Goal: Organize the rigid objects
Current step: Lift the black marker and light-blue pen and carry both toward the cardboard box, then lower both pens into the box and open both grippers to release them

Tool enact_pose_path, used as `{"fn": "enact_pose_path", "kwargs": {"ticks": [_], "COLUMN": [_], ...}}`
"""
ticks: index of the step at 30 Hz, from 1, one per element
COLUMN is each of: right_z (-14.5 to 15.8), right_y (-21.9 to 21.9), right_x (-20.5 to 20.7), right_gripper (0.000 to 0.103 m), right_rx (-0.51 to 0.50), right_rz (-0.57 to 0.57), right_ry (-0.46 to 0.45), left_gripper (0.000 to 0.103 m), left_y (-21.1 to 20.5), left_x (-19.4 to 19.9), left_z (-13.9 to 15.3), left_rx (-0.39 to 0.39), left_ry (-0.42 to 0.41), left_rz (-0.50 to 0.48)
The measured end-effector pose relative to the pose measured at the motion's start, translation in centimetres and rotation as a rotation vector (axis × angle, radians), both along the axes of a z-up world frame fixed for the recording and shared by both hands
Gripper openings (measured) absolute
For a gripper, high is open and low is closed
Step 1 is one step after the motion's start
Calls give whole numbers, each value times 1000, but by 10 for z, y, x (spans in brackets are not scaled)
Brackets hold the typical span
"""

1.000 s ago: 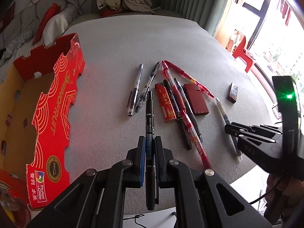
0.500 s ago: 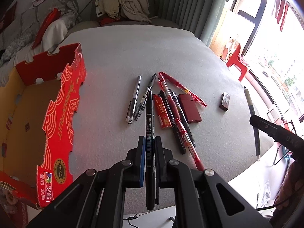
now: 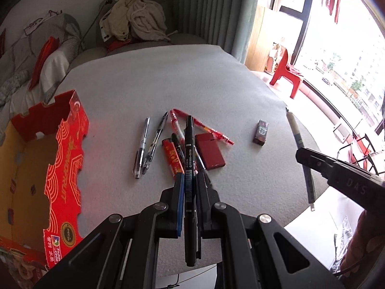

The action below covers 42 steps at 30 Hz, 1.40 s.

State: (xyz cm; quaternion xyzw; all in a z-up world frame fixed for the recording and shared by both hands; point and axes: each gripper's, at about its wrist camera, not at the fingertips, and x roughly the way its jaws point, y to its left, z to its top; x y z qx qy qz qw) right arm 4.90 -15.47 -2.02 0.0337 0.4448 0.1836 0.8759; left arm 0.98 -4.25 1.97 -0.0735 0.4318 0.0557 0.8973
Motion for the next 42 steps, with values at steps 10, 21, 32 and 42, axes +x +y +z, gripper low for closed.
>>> {"fn": "enact_pose_path", "kwargs": {"ticks": [10, 21, 32, 42], "right_z": [33, 56, 41, 15], "right_y": [42, 153, 291, 365], "right_x": [-6, -24, -54, -54], "right_gripper": [10, 10, 10, 10], "right_rx": [21, 31, 60, 46], "right_rz": [82, 298, 551, 632], "right_ry": [-59, -92, -56, -8], "left_gripper": [10, 10, 10, 10], "left_y": [29, 115, 236, 300], "left_x": [-11, -37, -91, -103], "left_z": [27, 49, 52, 37], "left_rx": [2, 49, 114, 164], "left_ry": [-75, -124, -94, -38], "left_rz": [61, 212, 439, 517]}}
